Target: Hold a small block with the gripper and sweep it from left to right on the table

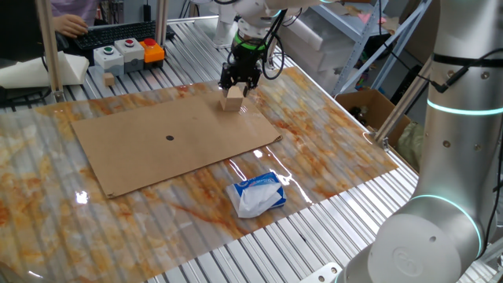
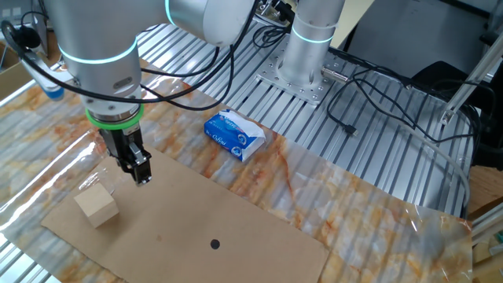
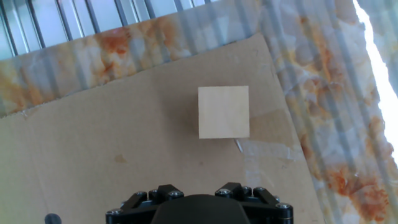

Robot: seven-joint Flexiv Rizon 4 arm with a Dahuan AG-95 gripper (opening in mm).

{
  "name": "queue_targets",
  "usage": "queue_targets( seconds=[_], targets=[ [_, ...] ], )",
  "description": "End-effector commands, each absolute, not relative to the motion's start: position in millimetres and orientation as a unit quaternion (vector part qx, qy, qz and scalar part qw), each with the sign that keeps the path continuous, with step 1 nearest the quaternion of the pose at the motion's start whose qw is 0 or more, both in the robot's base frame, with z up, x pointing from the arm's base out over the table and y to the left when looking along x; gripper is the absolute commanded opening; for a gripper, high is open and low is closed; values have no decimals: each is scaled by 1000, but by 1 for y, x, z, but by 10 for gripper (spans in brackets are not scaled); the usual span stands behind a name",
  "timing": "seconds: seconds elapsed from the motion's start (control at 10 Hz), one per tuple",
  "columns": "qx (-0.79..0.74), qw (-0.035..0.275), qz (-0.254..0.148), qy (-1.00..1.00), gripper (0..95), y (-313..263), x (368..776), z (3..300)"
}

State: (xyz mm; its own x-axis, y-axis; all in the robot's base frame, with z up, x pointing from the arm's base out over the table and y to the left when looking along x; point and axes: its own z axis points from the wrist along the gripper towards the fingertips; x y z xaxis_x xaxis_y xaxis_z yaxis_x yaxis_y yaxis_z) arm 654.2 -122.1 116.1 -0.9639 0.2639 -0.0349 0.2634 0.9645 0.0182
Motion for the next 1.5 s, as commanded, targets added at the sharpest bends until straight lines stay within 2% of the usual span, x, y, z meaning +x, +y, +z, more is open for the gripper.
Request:
queue_targets(
  seconds=[0.1,0.4,0.5,1.5],
  targets=[
    [135,17,9,991,570,-123,656,115],
    [145,18,16,989,570,-123,656,115],
    [151,14,29,988,570,-123,656,115],
    [163,23,18,986,570,-123,656,115]
  ],
)
